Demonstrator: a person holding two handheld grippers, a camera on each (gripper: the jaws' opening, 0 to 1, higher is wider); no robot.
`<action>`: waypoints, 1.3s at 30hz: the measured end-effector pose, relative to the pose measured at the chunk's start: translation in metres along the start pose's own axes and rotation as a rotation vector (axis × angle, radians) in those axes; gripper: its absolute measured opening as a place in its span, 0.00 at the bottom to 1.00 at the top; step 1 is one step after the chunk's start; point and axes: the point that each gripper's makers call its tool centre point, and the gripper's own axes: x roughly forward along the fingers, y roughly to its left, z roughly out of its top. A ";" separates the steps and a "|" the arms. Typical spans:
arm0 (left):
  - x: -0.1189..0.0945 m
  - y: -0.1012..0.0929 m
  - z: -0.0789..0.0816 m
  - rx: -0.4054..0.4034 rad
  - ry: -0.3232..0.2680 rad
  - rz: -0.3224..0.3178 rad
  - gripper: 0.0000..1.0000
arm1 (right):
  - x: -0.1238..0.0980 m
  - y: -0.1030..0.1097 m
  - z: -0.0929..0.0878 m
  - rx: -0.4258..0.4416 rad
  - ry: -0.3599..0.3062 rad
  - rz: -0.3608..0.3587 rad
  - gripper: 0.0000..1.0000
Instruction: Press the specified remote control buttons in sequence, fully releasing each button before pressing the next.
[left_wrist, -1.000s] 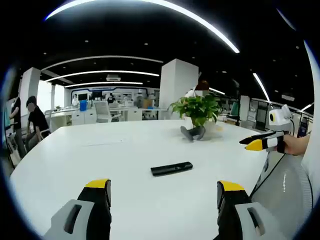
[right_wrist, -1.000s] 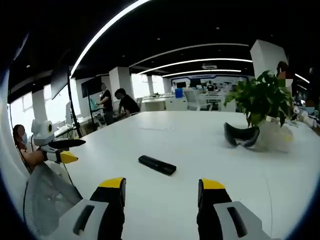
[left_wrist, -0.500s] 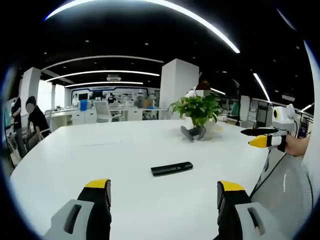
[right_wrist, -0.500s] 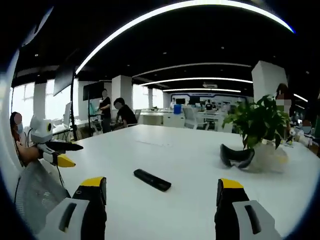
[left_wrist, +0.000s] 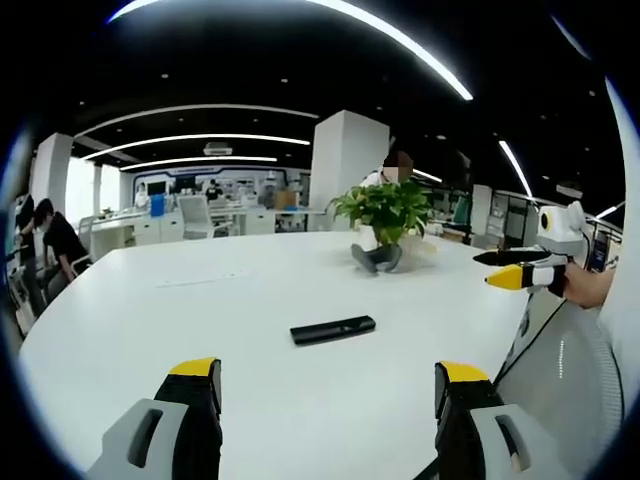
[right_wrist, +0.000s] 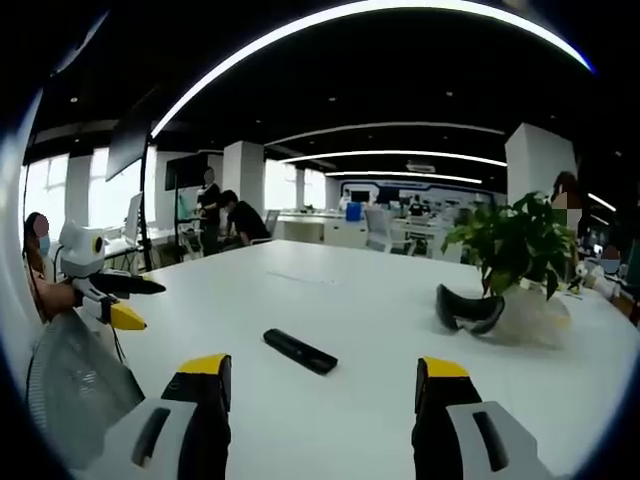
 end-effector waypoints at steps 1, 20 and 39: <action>0.000 0.000 -0.001 0.005 0.005 -0.001 0.91 | 0.000 0.000 0.000 -0.003 0.003 -0.002 0.72; 0.024 -0.007 -0.024 0.135 0.260 -0.140 0.95 | -0.001 -0.001 -0.010 -0.035 0.062 0.004 0.57; 0.141 0.009 -0.027 0.374 0.569 -0.475 0.72 | 0.000 0.003 -0.030 -0.053 0.158 0.045 0.35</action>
